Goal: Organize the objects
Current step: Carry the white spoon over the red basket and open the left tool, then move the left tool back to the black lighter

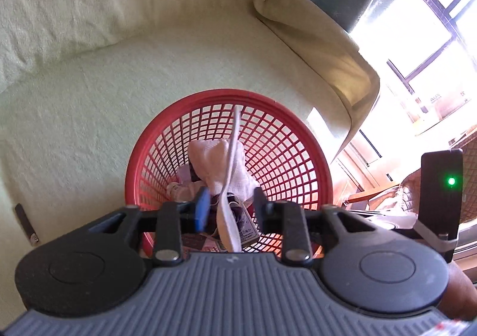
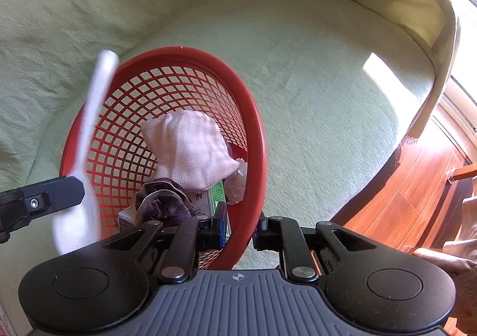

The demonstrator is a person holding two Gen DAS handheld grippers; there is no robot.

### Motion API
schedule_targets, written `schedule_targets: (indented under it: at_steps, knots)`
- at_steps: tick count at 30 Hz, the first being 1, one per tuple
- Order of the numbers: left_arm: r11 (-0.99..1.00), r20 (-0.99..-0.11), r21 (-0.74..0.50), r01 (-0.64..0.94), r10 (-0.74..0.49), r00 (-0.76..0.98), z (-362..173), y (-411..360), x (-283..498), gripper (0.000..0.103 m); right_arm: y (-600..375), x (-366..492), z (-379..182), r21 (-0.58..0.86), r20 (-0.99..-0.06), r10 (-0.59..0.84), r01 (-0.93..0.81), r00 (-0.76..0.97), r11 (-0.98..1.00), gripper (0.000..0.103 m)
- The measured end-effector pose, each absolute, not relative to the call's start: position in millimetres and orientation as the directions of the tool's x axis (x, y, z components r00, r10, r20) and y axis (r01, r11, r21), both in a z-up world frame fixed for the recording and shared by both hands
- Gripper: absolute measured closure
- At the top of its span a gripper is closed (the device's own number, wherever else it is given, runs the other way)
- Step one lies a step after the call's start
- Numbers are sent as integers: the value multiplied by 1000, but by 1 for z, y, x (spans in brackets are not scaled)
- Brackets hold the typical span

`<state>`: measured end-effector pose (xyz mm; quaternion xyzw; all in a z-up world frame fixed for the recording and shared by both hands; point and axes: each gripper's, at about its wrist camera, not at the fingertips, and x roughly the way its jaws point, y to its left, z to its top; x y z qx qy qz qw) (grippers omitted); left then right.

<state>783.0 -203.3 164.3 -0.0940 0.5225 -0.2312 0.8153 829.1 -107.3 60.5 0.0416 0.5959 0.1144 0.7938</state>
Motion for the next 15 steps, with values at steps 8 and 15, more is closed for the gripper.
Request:
schedule_targets:
  at_steps: [8,15]
  knots:
    - [891,-816,-370,265,-447,365,167,-188,784,58,-109,831,59,207,-936,234,-126,262,970,90]
    - [928,-843,-311,205,-369,392,166,-146,782,55,-108,833,59,203,-938,230,-129,259,971,90]
